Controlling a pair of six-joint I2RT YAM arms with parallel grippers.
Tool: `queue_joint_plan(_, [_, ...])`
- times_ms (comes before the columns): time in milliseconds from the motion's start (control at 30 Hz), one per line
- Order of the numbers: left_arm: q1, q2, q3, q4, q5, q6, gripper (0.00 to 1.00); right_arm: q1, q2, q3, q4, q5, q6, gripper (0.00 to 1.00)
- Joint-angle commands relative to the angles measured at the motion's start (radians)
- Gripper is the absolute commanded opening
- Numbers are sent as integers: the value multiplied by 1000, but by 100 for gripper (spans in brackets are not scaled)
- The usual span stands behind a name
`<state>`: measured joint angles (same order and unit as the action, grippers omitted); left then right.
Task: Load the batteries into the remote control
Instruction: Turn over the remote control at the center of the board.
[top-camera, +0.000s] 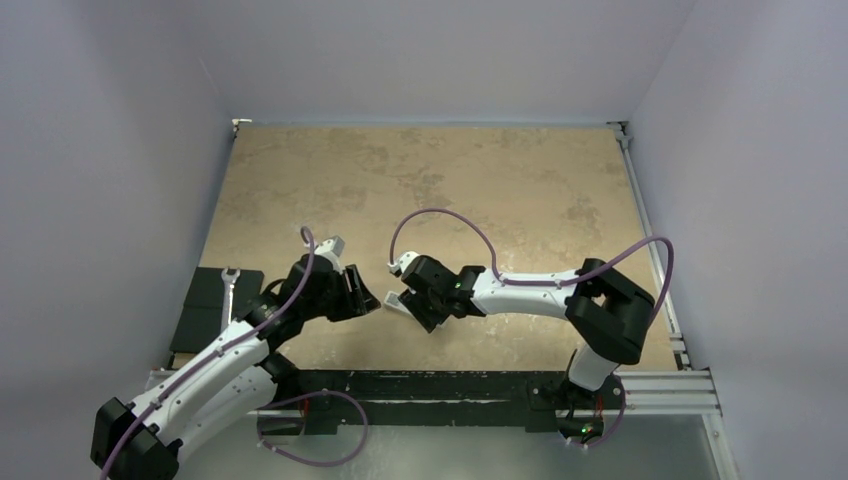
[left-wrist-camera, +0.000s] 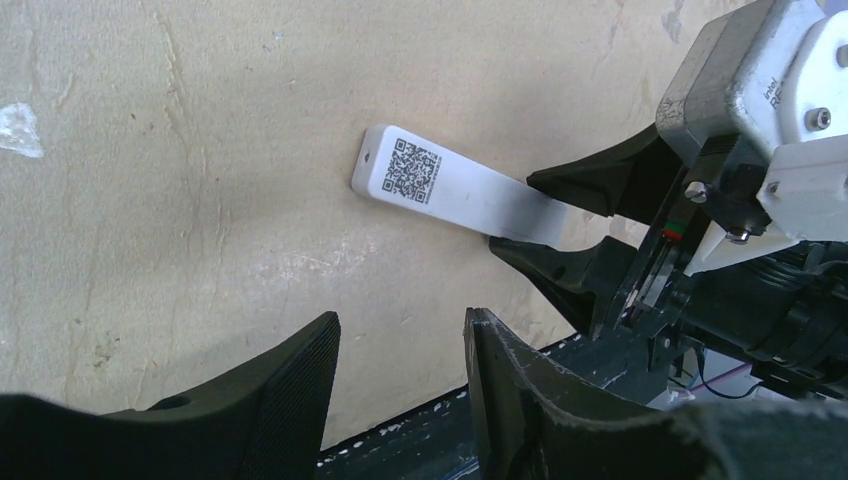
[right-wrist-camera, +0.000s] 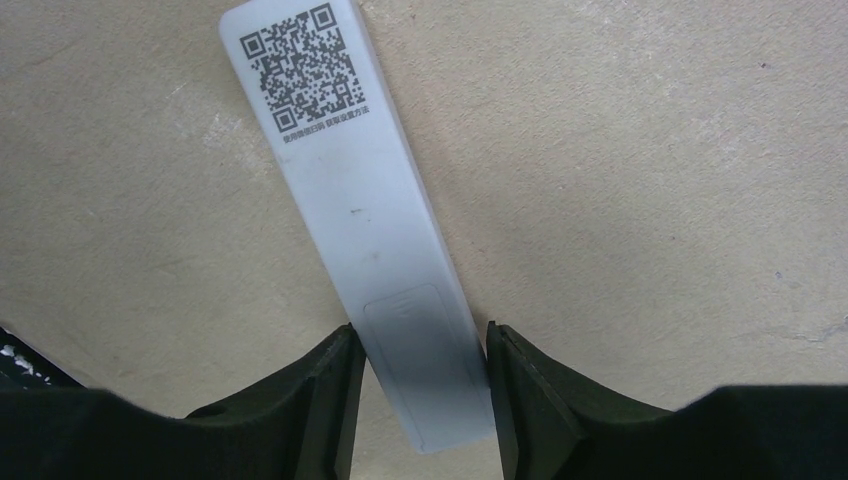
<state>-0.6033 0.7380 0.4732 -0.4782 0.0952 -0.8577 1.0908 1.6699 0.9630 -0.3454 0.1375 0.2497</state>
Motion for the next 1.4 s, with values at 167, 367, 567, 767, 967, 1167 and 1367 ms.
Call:
queue_joint_plan(167, [-3, 19, -9, 64, 25, -23, 49, 0, 21, 10, -45, 16, 26, 41])
queue_joint_plan(367, [-3, 26, -14, 78, 26, -26, 49, 3, -21, -14, -38, -13, 76, 14])
queue_joint_plan(567, [-3, 21, -33, 113, 45, -39, 49, 4, -56, -51, -18, -27, 141, 0])
queue_joint_plan(767, [-3, 39, -42, 168, 78, -52, 49, 4, -118, -86, 27, -38, 209, 0])
queue_joint_plan(967, [-3, 41, -50, 218, 109, -59, 50, 4, -220, -122, 67, -73, 301, 0])
queue_joint_plan(1167, [-3, 44, -98, 331, 177, -97, 53, -8, -314, -161, 111, -75, 371, 0])
queue_joint_plan(1367, [-1, 44, -138, 502, 259, -142, 54, -77, -414, -241, 219, -155, 444, 0])
